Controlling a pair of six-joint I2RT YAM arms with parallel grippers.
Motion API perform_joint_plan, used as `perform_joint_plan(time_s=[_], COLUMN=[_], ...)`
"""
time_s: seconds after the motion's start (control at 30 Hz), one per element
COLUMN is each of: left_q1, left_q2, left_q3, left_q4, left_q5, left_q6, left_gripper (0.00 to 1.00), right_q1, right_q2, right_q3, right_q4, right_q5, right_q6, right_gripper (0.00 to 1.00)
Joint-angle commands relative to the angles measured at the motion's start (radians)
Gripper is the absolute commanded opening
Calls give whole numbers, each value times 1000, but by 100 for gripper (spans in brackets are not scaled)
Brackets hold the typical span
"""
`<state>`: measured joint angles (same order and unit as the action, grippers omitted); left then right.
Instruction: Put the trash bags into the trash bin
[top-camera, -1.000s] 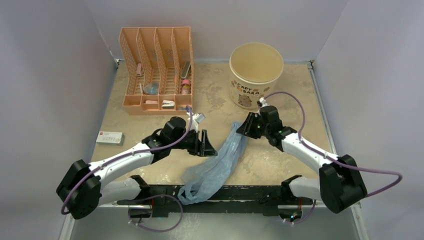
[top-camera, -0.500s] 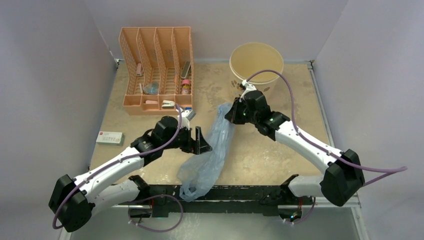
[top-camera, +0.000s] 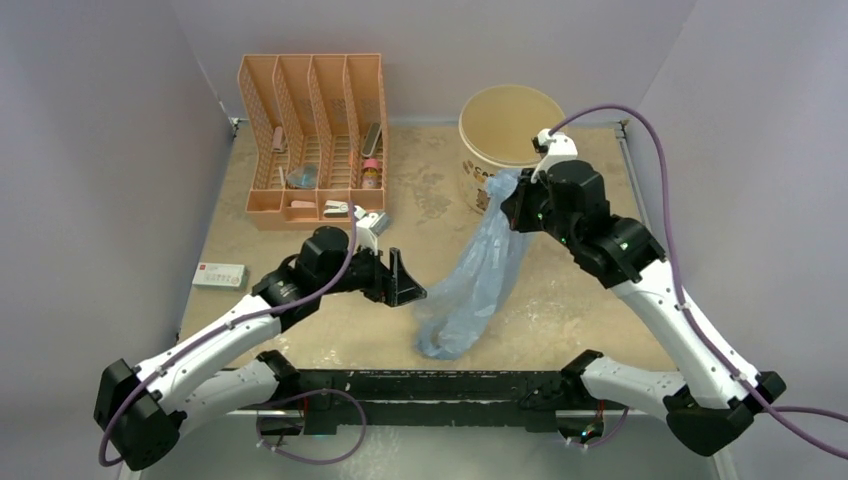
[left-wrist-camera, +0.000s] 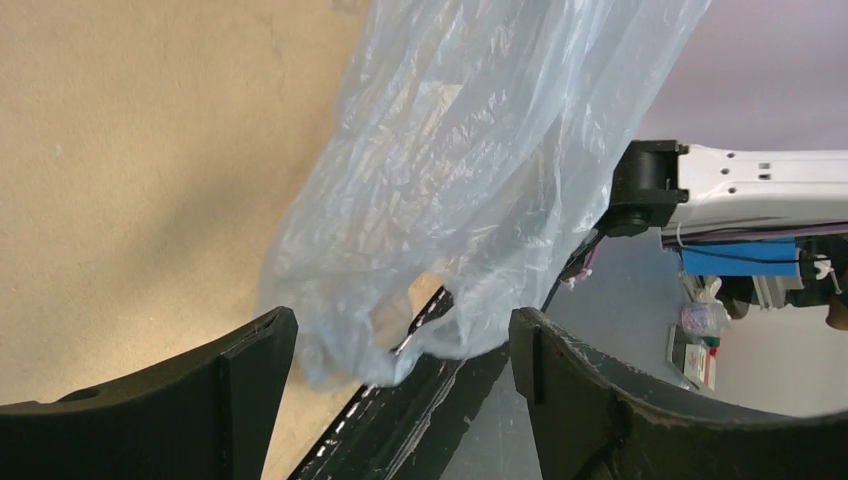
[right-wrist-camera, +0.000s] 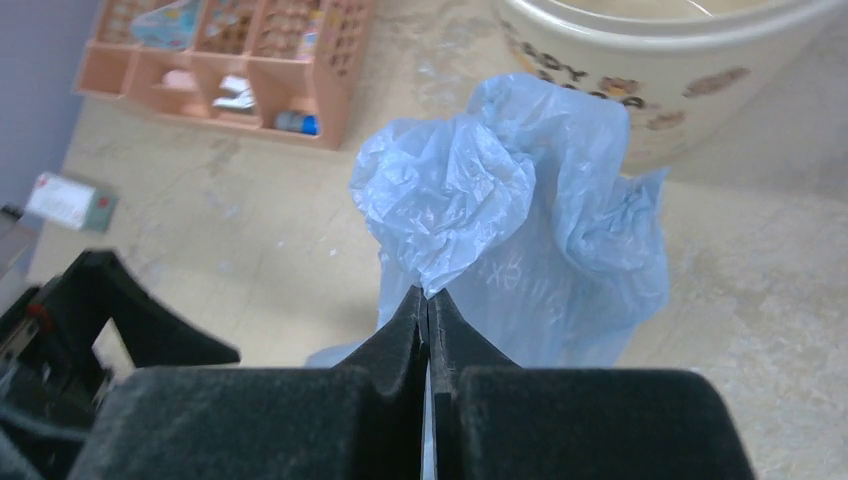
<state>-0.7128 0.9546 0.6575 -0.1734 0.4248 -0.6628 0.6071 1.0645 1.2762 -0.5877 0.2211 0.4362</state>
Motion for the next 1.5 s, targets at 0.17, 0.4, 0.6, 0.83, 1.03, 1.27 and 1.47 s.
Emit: perform_joint_plan(time_s=[0.17, 0.4, 0.6, 0.83, 1.03, 1.27, 1.47], left_q1=[3, 5, 6, 57, 202, 205, 215], left_q2=[-168, -225, -121, 39, 187, 412, 489], left_q3=[63, 7, -34, -45, -46, 38, 49], left_q4=[-123, -162, -81, 22, 237, 333, 376], left_q5=[-250, -318, -251, -165, 35, 63, 3], left_q6=[-9, -60, -83, -152, -218, -235, -228], left_gripper=[77, 82, 85, 87, 84, 75, 65], right_q1=[88, 208, 210, 150, 126, 41, 33], right_q2=[259, 477, 497, 222, 62, -6, 97], right_q3=[25, 43, 115, -137, -424, -722, -734], right_q4=[-105, 227, 213, 312, 395, 697, 799], right_q5=[-251, -237, -199, -68, -12, -229, -390], right_q6=[-69, 46, 57, 120, 237, 352, 324], right_gripper=[0, 6, 39, 65, 63, 61, 58])
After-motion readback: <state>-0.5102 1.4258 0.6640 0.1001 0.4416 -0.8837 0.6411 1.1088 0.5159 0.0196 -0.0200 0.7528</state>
